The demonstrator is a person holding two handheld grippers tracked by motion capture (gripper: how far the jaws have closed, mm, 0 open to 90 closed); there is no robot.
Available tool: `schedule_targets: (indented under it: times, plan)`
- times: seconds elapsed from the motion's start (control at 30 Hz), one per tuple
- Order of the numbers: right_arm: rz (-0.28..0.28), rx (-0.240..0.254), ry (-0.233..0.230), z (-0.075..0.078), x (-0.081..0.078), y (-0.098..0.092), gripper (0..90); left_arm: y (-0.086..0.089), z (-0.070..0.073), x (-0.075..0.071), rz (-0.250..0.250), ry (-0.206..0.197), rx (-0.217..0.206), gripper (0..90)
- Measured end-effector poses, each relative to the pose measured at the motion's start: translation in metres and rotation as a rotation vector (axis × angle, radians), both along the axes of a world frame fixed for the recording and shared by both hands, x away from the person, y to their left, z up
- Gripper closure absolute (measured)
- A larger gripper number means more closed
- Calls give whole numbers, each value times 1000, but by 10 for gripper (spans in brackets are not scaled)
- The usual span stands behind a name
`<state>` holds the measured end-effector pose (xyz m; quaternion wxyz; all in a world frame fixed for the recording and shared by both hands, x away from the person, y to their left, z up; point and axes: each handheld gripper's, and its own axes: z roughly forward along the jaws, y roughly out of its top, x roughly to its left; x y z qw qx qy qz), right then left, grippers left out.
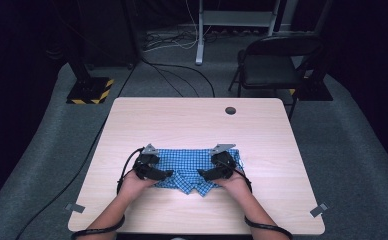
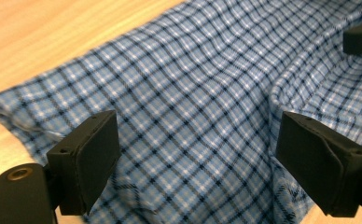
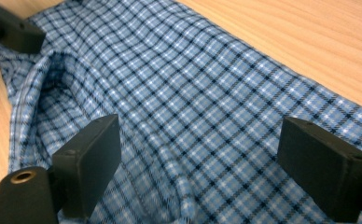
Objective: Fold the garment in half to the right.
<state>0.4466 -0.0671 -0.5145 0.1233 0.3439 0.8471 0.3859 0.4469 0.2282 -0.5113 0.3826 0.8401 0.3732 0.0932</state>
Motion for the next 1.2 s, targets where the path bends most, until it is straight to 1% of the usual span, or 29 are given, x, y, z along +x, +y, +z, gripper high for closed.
schedule_targets:
  times: [0.13, 0.23, 0.3, 0.37, 0.47, 0.6, 0.77, 0.9, 1.0, 1.07, 1.13, 1.2]
  plan:
    - [-12, 6, -10, 1, -5, -4, 116, 0, 0, 3, 5, 0, -2, 125]
    - [-13, 9, -4, 1, -7, -7, 140, -2, -1, 6, -3, 4, -1, 128]
    - [-8, 2, 6, 2, -9, -8, 145, -4, 0, 9, -10, 5, 5, 134]
    - [-10, -6, 1, 2, -12, -10, 145, -6, 1, 12, -22, 0, 18, 144]
    - [-16, -10, 4, 1, -15, -13, 131, -7, 4, 16, -22, -4, 16, 148]
    - [-38, 16, -4, 0, -18, -20, 116, -9, 2, 21, -25, 2, 27, 150]
    - [-34, 25, -17, 1, -23, -25, 102, -8, 4, 25, -27, -1, 40, 160]
    - [-32, 38, -7, 1, -25, -27, 106, -5, 7, 29, -18, -2, 42, 166]
    - [-33, 33, -7, 1, -27, -27, 122, -1, 9, 32, -7, -7, 36, 172]
    - [-33, 40, -5, 1, -27, -27, 133, 2, 10, 34, 4, -9, 36, 186]
    - [-31, 37, -4, 2, -28, -25, 142, 5, 11, 36, 14, -13, 33, 191]
    - [-24, 27, -11, 2, -30, -23, 147, 8, 13, 38, 20, -15, 33, 198]
